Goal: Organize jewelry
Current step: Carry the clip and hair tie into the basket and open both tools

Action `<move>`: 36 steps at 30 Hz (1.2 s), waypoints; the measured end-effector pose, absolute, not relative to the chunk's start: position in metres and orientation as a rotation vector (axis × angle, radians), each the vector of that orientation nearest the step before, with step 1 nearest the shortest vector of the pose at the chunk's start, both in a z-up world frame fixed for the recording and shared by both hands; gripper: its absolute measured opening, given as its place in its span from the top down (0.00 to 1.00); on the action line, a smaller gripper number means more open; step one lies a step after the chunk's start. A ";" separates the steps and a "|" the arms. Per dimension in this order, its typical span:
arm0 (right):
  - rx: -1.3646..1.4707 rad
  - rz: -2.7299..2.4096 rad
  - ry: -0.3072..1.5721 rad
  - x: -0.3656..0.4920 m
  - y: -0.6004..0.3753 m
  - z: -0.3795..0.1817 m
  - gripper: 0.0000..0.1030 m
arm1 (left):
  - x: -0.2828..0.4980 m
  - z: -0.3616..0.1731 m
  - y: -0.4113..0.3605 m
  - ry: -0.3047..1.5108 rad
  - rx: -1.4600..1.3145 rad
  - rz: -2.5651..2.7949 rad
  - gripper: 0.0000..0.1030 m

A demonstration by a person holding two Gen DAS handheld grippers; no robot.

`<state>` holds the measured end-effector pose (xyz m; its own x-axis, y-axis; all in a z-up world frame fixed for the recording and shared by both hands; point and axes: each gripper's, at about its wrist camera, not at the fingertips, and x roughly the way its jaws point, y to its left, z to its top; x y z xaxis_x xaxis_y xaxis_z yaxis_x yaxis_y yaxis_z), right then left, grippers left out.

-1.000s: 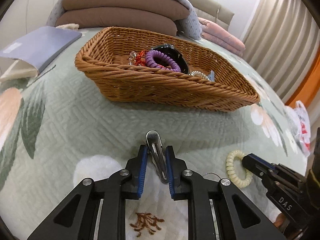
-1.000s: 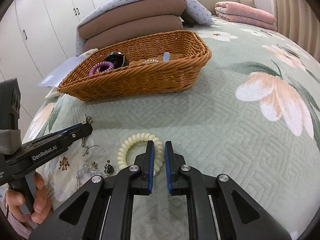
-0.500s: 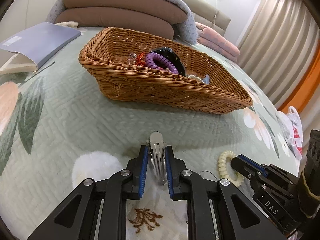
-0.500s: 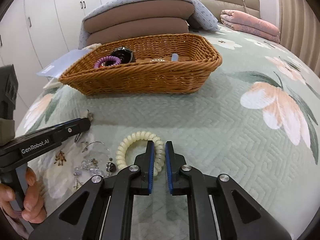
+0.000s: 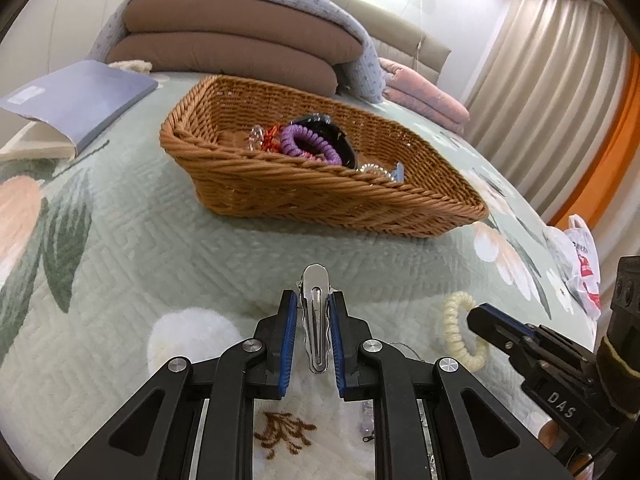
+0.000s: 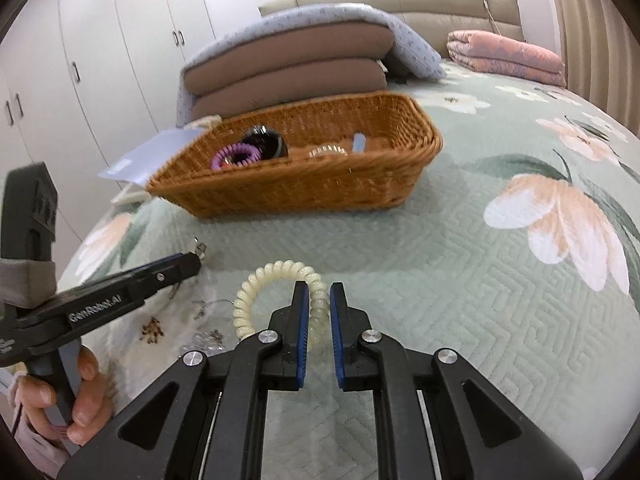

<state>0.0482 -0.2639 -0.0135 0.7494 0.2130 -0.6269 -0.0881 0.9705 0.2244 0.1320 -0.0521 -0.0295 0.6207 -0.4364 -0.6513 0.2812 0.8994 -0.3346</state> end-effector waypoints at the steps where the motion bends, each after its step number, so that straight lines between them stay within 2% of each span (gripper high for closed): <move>1: 0.190 0.170 0.690 0.046 -0.265 -0.011 0.88 | 0.130 -0.028 -0.052 0.789 -0.205 -0.415 0.84; 7: 0.197 0.161 0.625 0.038 -0.267 0.004 0.88 | 0.119 -0.015 -0.049 0.717 -0.205 -0.410 0.84; 12: 0.140 0.135 0.543 0.044 -0.265 0.045 0.88 | 0.113 0.020 -0.048 0.625 -0.194 -0.436 0.84; 16: 0.136 0.112 0.476 0.078 -0.271 0.084 0.88 | 0.127 0.061 -0.059 0.549 -0.167 -0.455 0.84; 20: 0.118 0.067 0.428 0.119 -0.278 0.094 0.88 | 0.167 0.085 -0.068 0.522 -0.198 -0.483 0.84; 25: 0.181 0.048 0.447 0.163 -0.300 0.069 0.88 | 0.213 0.068 -0.081 0.549 -0.261 -0.516 0.84; 30: 0.205 0.067 0.527 0.179 -0.307 0.039 0.88 | 0.233 0.026 -0.095 0.623 -0.237 -0.513 0.84; 36: 0.128 0.054 0.555 0.181 -0.290 0.029 0.88 | 0.229 0.026 -0.095 0.616 -0.230 -0.520 0.84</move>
